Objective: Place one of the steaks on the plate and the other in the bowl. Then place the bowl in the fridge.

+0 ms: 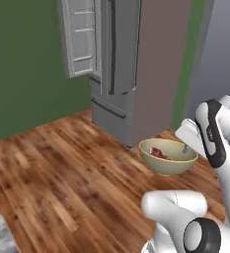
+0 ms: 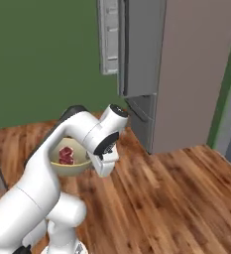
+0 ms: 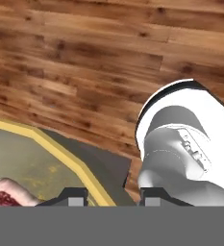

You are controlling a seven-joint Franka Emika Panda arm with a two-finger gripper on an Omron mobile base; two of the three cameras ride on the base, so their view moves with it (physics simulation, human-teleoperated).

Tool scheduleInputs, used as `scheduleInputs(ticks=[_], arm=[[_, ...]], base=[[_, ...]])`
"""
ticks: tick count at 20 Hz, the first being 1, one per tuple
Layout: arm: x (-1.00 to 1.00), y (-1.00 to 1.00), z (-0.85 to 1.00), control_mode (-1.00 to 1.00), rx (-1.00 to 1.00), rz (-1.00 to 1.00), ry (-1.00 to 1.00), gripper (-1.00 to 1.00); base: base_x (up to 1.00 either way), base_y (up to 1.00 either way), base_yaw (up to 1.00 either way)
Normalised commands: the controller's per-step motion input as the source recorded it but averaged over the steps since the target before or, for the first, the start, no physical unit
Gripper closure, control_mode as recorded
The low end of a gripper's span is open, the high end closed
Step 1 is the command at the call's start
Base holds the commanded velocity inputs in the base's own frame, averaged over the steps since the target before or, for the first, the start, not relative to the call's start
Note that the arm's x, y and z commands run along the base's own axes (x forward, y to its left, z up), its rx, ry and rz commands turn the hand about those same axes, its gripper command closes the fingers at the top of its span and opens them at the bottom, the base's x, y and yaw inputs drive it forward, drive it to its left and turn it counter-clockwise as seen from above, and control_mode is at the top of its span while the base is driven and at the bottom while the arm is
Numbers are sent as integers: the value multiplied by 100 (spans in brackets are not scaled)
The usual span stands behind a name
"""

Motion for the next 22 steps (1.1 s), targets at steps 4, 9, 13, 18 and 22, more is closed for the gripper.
scheduleInputs(ticks=[4,9,13,18,22], arm=[[0,0,0,100,0,0,0,100],[0,0,0,100,0,0,0,100],[0,0,0,100,0,0,0,100],[0,0,0,100,0,0,0,100],[0,0,0,100,0,0,0,100]], base=[[63,10,77],[72,-9,60],[95,-13,28],[100,0,10],[100,-1,1]])
